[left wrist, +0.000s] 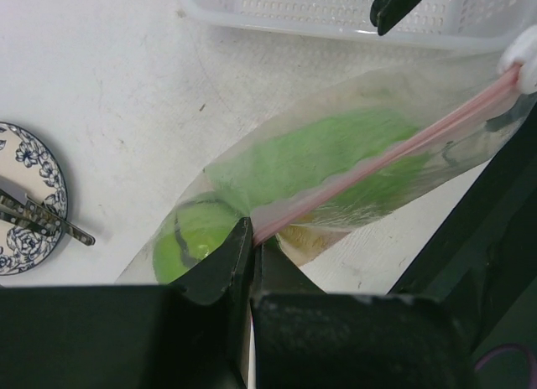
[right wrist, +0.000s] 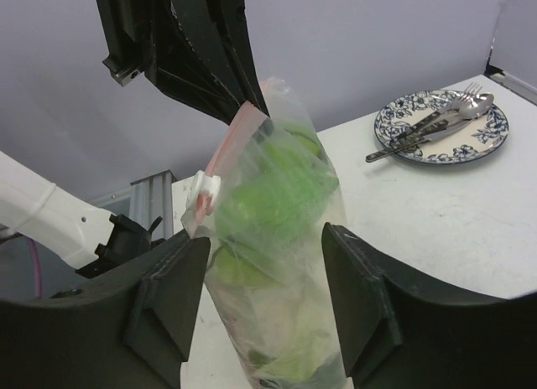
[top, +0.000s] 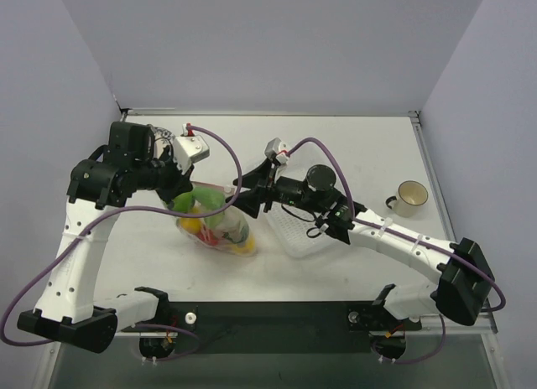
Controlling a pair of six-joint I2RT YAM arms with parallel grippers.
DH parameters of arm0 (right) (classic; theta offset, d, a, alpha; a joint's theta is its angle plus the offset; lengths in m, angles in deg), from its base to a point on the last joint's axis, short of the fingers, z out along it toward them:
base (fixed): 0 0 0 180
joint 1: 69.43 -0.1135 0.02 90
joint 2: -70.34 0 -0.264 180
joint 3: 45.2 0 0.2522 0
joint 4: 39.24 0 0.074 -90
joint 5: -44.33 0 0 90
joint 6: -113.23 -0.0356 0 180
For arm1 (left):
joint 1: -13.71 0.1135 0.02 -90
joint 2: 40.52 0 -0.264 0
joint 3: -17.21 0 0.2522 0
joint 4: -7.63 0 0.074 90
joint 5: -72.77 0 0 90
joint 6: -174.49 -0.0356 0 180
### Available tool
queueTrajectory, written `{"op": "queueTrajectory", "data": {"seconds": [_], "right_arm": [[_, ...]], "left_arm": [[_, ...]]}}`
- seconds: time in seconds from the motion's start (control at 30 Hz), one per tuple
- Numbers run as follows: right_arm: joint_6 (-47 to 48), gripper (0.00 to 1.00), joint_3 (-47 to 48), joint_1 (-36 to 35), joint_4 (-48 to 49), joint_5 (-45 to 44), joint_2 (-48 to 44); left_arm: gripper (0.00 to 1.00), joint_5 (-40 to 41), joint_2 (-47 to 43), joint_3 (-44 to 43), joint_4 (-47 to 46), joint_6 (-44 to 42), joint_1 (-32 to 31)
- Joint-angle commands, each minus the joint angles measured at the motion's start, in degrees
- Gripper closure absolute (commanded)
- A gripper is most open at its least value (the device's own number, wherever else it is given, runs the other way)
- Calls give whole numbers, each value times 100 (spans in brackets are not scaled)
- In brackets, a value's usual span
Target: Open the zip-top bag and remove the fake food
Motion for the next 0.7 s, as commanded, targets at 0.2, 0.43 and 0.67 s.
{"op": "queueTrajectory", "data": {"seconds": [0.2,0.43,0.67], "right_arm": [[-410,74,392,89,884,741,359],[-648,96,559,291,876,1129,377],[-621,97,673,326,630,1234,333]], "left_arm": [[100,-309,-253,-36,-539,189,-139],[30,-519,-385,8,-740,276,-156],[9,-2740,-297,-256,-1364,1206,-288]]}}
